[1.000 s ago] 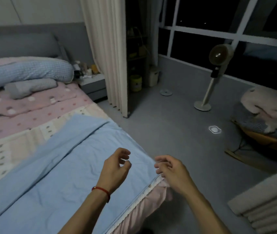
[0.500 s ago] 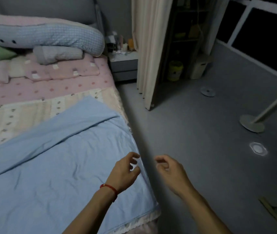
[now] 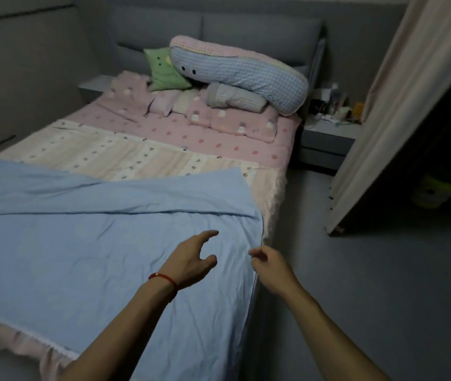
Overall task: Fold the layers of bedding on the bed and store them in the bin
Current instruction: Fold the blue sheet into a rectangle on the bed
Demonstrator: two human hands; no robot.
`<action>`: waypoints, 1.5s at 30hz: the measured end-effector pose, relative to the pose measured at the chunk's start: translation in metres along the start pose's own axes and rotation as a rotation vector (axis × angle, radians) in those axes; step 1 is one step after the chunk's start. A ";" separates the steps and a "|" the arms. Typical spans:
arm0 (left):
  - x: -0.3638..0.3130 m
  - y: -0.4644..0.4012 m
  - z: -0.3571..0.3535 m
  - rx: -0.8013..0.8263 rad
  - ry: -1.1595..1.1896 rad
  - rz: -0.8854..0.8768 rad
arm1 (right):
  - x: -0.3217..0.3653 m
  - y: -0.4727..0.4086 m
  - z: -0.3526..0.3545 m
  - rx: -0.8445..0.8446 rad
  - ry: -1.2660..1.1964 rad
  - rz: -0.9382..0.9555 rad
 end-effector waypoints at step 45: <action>0.302 -0.385 -0.062 -0.433 0.661 0.907 | 0.109 -0.628 -0.096 0.216 0.006 0.105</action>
Point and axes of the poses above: each hand's wrist, its own y-axis away from the middle knuckle, its own z-axis out of the back of the hand, x = y × z, the point moved 9 cm from there along -y, towards the middle knuckle, and after that the axes turned 12 degrees about -z, right-handed, at the moved point
